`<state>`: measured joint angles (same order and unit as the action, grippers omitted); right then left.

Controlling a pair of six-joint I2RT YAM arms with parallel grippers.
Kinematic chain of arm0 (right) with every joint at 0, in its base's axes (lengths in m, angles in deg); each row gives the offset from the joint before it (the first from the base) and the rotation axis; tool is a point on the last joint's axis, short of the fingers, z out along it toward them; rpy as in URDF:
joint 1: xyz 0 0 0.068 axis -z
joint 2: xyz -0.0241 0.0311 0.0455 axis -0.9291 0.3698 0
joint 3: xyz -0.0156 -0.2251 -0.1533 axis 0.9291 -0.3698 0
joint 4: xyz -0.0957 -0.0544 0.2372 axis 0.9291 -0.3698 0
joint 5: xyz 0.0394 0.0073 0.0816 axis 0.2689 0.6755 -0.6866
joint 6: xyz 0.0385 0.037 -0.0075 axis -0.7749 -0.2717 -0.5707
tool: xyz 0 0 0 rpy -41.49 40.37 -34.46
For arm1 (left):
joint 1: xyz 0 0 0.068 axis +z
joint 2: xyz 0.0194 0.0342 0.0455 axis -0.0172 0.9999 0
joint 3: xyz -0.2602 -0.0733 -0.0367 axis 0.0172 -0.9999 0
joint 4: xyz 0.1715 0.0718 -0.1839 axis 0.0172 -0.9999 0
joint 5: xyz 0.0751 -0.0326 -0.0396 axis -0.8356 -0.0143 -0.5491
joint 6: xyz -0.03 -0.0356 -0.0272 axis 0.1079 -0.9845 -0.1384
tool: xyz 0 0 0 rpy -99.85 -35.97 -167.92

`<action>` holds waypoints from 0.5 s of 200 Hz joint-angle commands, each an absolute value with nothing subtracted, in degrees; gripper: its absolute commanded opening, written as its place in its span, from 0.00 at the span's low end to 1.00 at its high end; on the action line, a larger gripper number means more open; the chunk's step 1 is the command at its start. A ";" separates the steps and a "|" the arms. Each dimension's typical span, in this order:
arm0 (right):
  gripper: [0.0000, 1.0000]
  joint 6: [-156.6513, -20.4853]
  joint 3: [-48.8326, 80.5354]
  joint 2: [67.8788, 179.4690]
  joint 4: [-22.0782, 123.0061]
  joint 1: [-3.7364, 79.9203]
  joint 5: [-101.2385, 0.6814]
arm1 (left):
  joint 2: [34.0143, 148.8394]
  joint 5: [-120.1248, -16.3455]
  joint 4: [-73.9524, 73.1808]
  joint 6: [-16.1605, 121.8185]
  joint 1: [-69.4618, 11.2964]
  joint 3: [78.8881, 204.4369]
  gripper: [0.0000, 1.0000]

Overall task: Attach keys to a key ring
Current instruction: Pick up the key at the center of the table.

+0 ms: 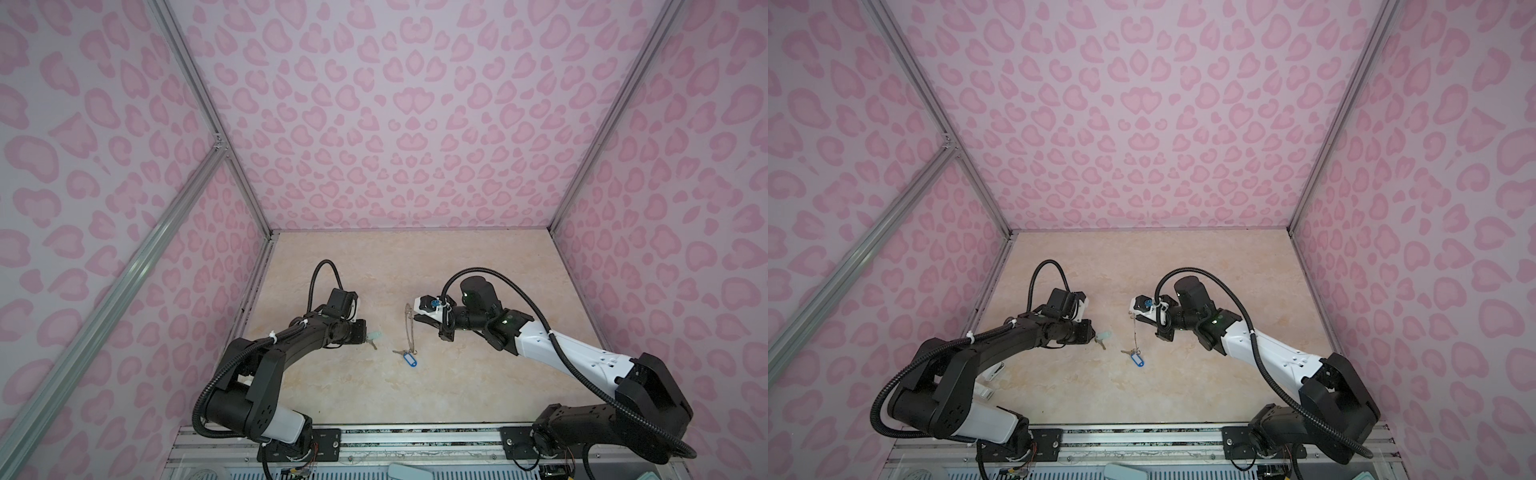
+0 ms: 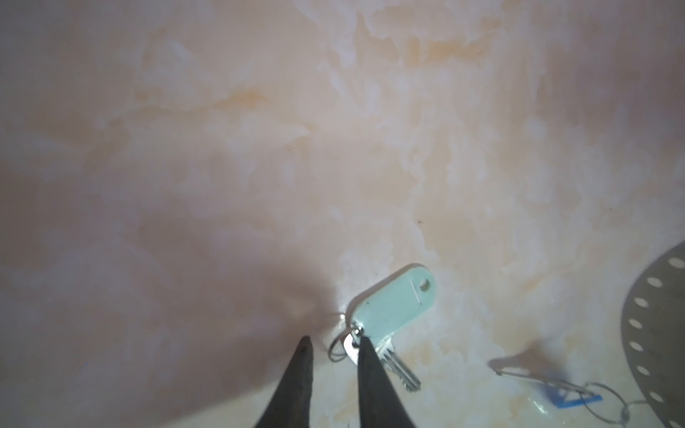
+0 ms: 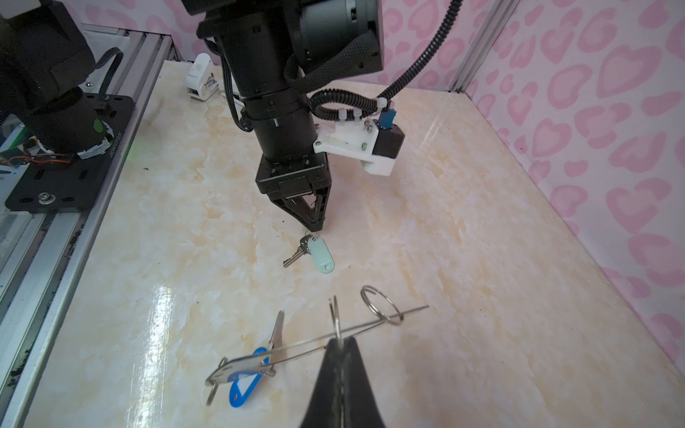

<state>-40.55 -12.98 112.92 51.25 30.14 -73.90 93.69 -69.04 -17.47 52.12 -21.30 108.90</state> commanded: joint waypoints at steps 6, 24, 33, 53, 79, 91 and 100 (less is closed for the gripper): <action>0.00 -40.22 -12.73 113.27 50.99 30.07 -73.64 | 94.31 -68.28 -15.80 52.44 -21.24 108.81 0.23; 0.00 -40.05 -12.58 113.36 50.65 30.07 -73.61 | 94.84 -67.52 -15.96 52.38 -21.22 108.75 0.22; 0.00 -40.03 -12.58 113.41 50.63 30.05 -73.64 | 95.03 -67.33 -15.97 52.38 -21.23 108.62 0.21; 0.00 -39.93 -12.56 113.48 50.51 30.05 -73.69 | 95.02 -67.29 -15.82 52.29 -21.17 108.13 0.20; 0.00 -39.97 -12.60 113.54 50.54 30.04 -73.54 | 95.45 -66.65 -15.60 52.33 -21.20 108.02 0.18; 0.00 -39.98 -12.57 113.57 50.54 29.97 -73.54 | 95.46 -66.36 -15.47 52.37 -21.15 108.02 0.17; 0.00 -40.02 -12.61 113.57 50.52 29.96 -73.54 | 95.30 -66.11 -15.33 52.44 -21.15 107.93 0.16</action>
<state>-40.14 -12.87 113.27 49.92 30.06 -73.68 95.11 -67.21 -16.34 52.12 -21.28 108.13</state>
